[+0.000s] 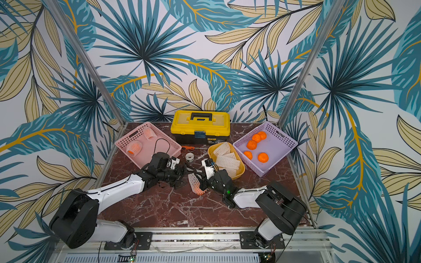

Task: Remove foam nets from oranges
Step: Remove the foam net from the orange.

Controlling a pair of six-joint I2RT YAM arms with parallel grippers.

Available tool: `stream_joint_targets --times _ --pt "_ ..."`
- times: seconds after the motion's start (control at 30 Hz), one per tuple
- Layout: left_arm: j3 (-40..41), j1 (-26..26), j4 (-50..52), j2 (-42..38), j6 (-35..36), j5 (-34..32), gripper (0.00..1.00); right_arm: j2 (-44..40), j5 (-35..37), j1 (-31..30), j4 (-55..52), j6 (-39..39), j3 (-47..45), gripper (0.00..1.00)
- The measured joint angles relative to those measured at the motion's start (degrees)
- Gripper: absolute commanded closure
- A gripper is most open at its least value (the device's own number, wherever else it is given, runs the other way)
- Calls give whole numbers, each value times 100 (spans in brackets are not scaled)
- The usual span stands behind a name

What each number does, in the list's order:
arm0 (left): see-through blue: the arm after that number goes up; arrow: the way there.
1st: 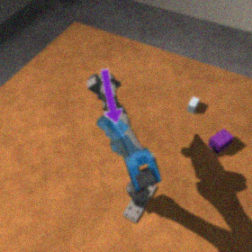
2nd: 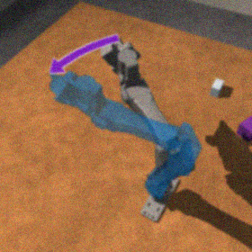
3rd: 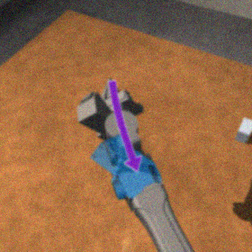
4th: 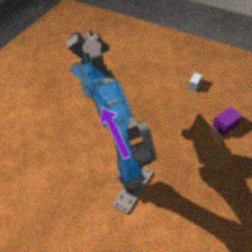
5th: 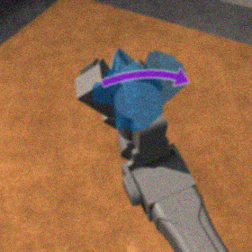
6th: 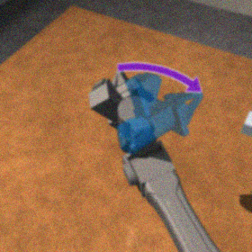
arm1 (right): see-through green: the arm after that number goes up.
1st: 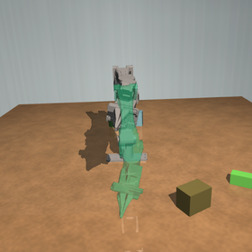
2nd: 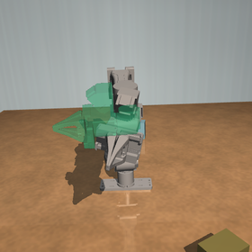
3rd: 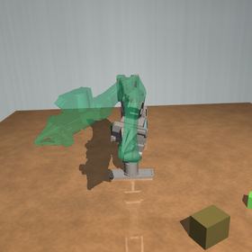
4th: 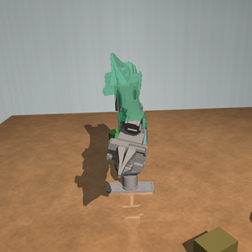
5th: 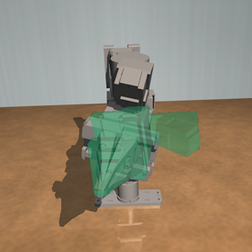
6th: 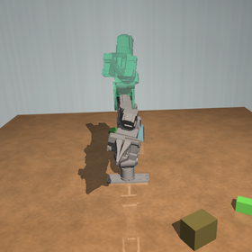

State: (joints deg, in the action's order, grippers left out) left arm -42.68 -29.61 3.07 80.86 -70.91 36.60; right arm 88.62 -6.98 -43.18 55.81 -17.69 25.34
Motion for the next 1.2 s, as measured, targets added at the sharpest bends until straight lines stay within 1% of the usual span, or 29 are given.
stream_joint_targets --times 0.13,0.33,0.4,0.47,0.5,0.53,0.6,0.67,0.7,0.77,0.83,0.9,1.0,1.1,1.2 --pt "-146 -11 146 203 -166 107 0 92 -63 -26 251 345 -122 90" --pt "-232 -33 267 210 -413 160 0 162 -50 -190 367 765 -190 86" --pt "-256 -37 264 238 -483 157 2 162 -13 -262 382 890 -208 84" --pt "-267 -37 262 361 -555 157 6 162 -11 -356 411 986 -236 83" --pt "-271 -37 267 431 -568 157 9 162 -13 -393 413 1019 -251 82" --pt "-273 -37 273 520 -586 157 14 160 -13 -424 413 1056 -269 80" --pt "-273 -42 299 660 -599 138 29 157 -15 -446 400 1095 -289 76" --pt "-275 -48 326 713 -621 109 43 114 -15 -446 319 1115 -295 70" --pt "-278 -50 334 715 -629 96 49 83 -15 -446 260 1115 -295 66" --pt "-304 -55 302 715 -660 66 63 -26 -31 -459 90 1108 -302 56" --pt "-330 -57 295 715 -662 59 74 -160 31 -472 -50 1067 -308 43" --pt "-332 -61 321 715 -654 50 80 -337 116 -472 -214 1021 -308 34" --pt "-341 -63 413 715 -649 31 82 -660 229 -468 -509 883 -310 21" --pt "-382 -63 590 710 -643 2 88 -1005 271 -435 -785 737 -352 14" --pt "-479 -63 739 680 -623 -44 89 -1318 260 -400 -1130 654 -380 10"
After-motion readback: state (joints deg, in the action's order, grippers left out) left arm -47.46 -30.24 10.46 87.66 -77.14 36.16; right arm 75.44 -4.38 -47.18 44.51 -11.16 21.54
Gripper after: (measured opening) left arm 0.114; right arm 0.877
